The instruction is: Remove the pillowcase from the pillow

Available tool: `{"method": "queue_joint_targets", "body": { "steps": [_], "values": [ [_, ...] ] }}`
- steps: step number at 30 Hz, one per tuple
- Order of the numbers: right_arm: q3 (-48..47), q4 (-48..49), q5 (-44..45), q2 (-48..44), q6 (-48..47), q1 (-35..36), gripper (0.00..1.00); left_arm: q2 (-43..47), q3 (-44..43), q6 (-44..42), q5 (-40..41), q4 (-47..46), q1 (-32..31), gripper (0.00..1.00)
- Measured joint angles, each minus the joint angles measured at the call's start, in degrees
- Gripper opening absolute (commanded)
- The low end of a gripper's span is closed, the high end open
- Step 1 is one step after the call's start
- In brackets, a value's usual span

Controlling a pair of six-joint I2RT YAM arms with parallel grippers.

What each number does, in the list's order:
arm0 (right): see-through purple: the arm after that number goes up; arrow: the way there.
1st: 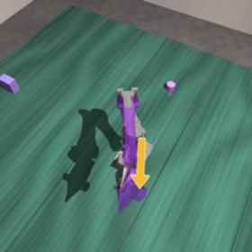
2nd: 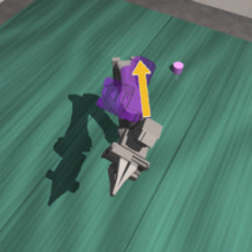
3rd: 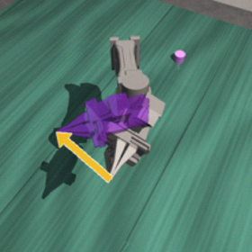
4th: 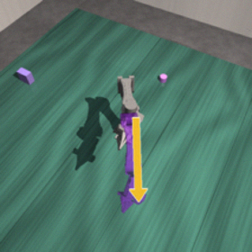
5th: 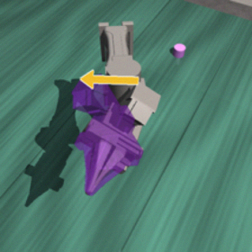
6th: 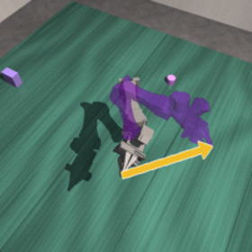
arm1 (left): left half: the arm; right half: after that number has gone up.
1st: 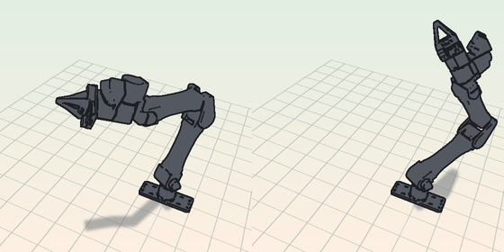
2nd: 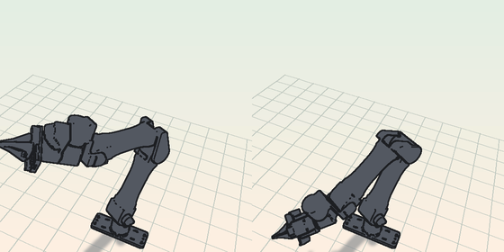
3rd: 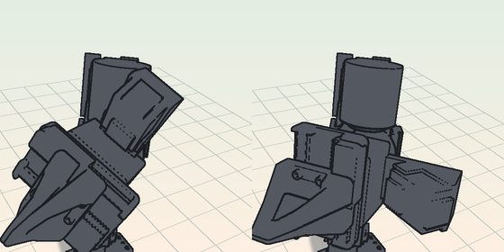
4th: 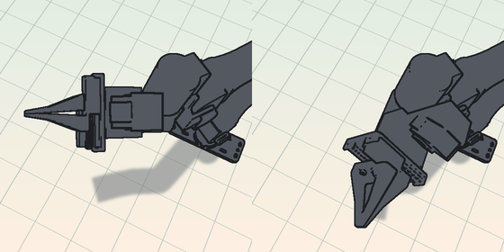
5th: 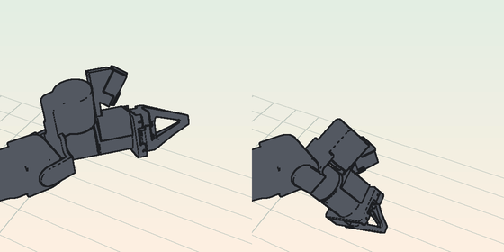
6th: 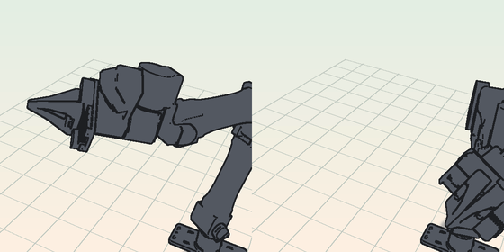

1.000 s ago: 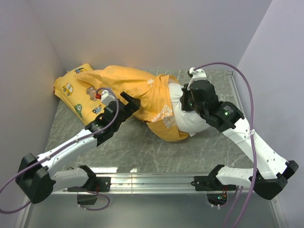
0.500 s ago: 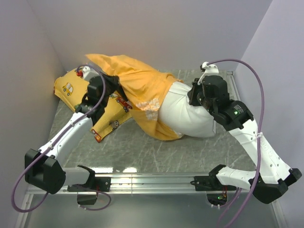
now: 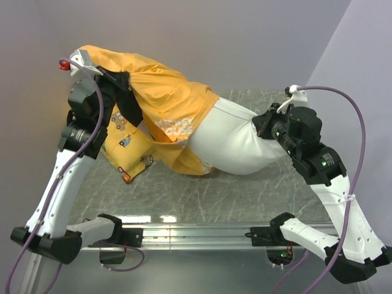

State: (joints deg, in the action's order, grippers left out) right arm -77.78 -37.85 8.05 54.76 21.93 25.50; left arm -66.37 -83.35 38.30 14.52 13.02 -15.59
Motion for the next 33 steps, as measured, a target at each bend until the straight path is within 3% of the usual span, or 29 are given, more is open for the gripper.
{"method": "queue_joint_targets", "body": {
  "steps": [6,9,10,11,12,13,16,18,19,22,29,33],
  "values": [
    [6.16,1.36,-0.76,2.43,-0.20,-1.86,0.00,7.80,0.96,-4.66,6.10,4.24,-12.70,0.00],
    [8.48,4.46,-1.31,9.38,-0.48,-2.10,0.00,9.92,5.70,-5.11,10.08,5.20,-16.20,0.01],
    [8.41,6.16,-1.49,13.14,-0.61,-2.21,0.00,9.62,6.91,-5.35,11.10,5.46,-16.70,0.05],
    [7.96,8.17,-1.66,16.61,-0.72,-2.29,0.05,8.70,7.48,-5.84,11.85,5.42,-16.90,0.17],
    [7.19,9.94,-1.75,20.63,-0.87,-2.34,0.11,7.02,7.63,-6.49,12.87,5.22,-16.94,0.21],
    [6.16,11.72,-1.70,24.59,-1.03,-2.67,0.30,5.20,7.54,-6.93,13.94,4.33,-16.94,0.24],
    [2.60,15.96,-0.92,33.75,-1.88,-4.26,0.62,-2.05,5.07,-8.81,15.76,2.82,-16.04,0.31],
    [0.11,16.65,-0.09,36.50,-2.23,-5.70,0.73,-6.58,3.02,-9.29,15.74,2.32,-14.95,0.32],
    [-0.59,16.61,0.44,36.68,-2.49,-6.16,0.79,-8.22,2.71,-9.35,15.54,1.68,-14.12,0.32],
    [-2.36,14.23,1.75,34.56,-2.62,-6.32,0.85,-11.17,2.86,-9.18,14.25,1.31,-11.28,0.34],
    [-5.75,11.13,3.34,20.46,-2.62,-2.84,0.89,-15.96,3.30,-8.50,10.47,-0.35,-7.34,0.39],
    [3.96,14.10,6.49,9.86,-1.22,3.61,0.90,-18.51,3.48,-8.13,7.82,-0.44,-7.34,0.48]
  ]
}}
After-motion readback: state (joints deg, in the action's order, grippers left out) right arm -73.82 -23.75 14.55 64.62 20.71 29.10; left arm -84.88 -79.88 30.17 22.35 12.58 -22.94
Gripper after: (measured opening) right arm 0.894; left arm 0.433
